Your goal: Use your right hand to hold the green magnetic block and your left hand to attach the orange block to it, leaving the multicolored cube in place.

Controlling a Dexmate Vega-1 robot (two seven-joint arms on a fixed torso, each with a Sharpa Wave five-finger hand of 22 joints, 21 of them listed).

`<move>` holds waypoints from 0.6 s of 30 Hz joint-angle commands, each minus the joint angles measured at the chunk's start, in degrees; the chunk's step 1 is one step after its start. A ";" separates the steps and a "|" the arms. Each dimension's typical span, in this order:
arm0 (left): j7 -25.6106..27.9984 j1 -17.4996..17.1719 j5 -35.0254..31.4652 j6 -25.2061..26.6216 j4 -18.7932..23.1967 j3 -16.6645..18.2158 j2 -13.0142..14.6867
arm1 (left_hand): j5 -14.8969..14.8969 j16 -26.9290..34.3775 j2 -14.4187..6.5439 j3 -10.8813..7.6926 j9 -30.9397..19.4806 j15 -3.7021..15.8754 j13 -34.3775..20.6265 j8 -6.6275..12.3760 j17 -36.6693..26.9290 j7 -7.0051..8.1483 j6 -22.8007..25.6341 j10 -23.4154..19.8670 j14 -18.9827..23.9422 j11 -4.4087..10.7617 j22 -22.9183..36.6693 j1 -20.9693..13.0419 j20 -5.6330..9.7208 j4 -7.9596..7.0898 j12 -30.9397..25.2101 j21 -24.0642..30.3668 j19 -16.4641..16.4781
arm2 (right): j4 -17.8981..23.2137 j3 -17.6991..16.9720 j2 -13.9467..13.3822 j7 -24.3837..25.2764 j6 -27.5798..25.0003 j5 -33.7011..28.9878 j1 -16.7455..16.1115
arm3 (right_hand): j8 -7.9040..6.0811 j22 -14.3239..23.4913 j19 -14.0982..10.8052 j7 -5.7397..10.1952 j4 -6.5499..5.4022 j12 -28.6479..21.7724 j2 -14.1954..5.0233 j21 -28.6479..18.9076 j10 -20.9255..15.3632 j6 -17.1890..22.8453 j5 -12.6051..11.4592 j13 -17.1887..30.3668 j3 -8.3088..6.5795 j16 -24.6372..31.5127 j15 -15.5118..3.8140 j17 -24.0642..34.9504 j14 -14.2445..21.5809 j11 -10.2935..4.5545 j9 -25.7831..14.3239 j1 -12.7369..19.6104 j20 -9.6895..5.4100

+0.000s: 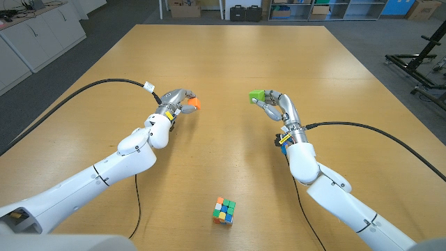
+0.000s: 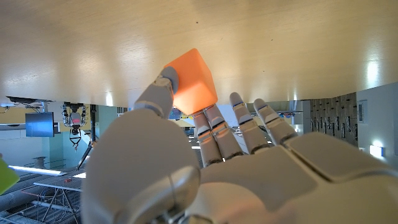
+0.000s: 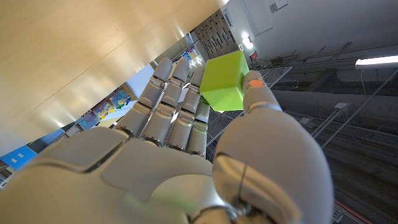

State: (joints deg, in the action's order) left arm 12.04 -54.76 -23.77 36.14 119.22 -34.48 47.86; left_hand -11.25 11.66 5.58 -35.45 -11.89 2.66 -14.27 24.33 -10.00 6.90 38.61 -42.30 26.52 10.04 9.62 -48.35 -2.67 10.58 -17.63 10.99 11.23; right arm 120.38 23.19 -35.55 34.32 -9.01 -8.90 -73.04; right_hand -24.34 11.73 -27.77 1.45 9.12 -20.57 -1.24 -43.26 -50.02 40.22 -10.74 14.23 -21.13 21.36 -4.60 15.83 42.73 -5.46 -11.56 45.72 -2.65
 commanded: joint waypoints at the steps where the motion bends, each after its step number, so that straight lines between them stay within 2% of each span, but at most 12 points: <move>1: 5.02 -3.87 3.09 -3.34 1.71 2.75 -0.18 | -0.34 -0.11 -1.24 -1.29 -0.05 9.42 -0.30 0.47 -0.17 1.34 1.79 -2.82 0.28 1.97 0.04 -0.38 0.17 -0.79 -0.10 -0.14 0.14 | -1.17 -0.27 0.44 0.67 2.79 0.85 -0.03 | -0.30 -0.02 0.27 7.07 -0.73 -0.26 -4.49 -0.43 -6.47 7.93 -0.37 0.26 -0.68 -0.11 -4.78 0.27 0.45 -6.22 -0.22 4.14 -4.62; 18: 11.29 -8.39 6.51 -8.94 2.39 5.57 -1.84 | -0.38 -0.16 -1.35 -1.41 -0.08 9.45 -0.48 0.51 -0.19 1.38 1.94 -3.04 0.45 1.96 0.04 -0.24 0.30 -0.88 0.03 -0.12 0.33 | -2.23 -1.00 0.83 0.44 5.09 2.02 -0.18 | -0.23 -0.03 0.39 6.97 -0.71 -0.20 -4.50 -0.59 -6.51 7.85 -0.35 0.32 -0.65 -0.19 -4.72 0.31 0.42 -6.19 -0.22 4.18 -4.61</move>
State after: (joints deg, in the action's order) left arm 19.50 -60.68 -19.40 30.57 121.23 -30.44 46.97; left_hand -11.25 11.67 5.54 -35.45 -11.86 2.66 -14.66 24.64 -10.00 6.78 38.73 -42.61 26.51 9.73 9.62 -48.31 -2.67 10.58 -17.52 11.00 11.23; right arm 119.10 22.66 -35.07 34.99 -5.30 -7.75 -73.21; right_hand -24.42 11.73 -27.77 1.22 9.11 -20.56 -1.24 -43.26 -50.10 40.46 -10.84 14.25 -21.13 21.36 -4.60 15.82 42.73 -5.53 -11.59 45.73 -2.65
